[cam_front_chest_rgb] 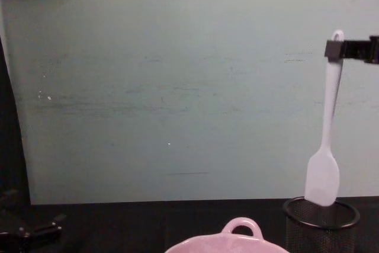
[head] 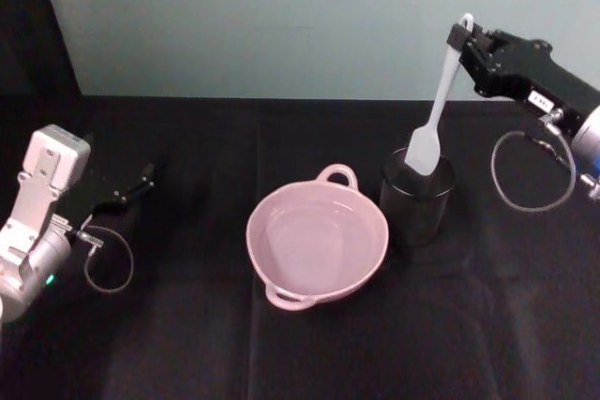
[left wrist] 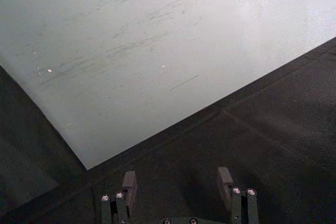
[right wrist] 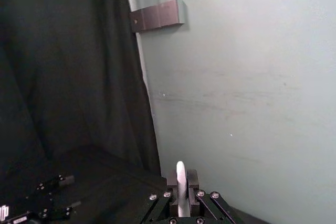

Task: Use the one hand to pick up the spoon and stir the clear water in the bowl.

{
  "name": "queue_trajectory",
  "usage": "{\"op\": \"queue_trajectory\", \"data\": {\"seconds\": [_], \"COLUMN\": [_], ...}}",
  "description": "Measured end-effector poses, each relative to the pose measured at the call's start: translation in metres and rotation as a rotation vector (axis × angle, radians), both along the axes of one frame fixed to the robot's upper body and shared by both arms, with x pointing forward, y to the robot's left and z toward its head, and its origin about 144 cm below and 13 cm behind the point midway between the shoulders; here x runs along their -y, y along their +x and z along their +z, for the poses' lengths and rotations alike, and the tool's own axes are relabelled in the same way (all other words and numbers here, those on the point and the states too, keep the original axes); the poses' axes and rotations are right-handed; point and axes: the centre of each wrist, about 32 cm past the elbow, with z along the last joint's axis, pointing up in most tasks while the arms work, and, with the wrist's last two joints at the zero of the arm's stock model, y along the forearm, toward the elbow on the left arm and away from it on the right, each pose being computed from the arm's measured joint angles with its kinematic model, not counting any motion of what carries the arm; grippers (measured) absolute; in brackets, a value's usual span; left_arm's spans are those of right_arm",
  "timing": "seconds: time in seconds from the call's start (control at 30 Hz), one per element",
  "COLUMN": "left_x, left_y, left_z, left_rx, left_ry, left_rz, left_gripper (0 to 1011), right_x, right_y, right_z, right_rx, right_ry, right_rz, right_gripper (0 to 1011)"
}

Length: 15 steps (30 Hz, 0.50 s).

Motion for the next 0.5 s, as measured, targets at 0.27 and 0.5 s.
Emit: {"op": "queue_trajectory", "data": {"seconds": [0.27, 0.5], "left_x": [0.0, 0.0], "left_y": [0.0, 0.0], "left_z": [0.0, 0.0], "left_rx": [0.0, 0.0], "left_ry": [0.0, 0.0], "left_rz": [0.0, 0.0], "left_gripper": [1011, 1011], "right_x": [-0.003, -0.002], "right_y": [-0.002, -0.002], "right_z": [0.016, 0.015], "right_rx": [0.02, 0.019], "right_ry": [-0.037, -0.036], "right_rz": [0.012, 0.01], "right_gripper": [114, 114]}}
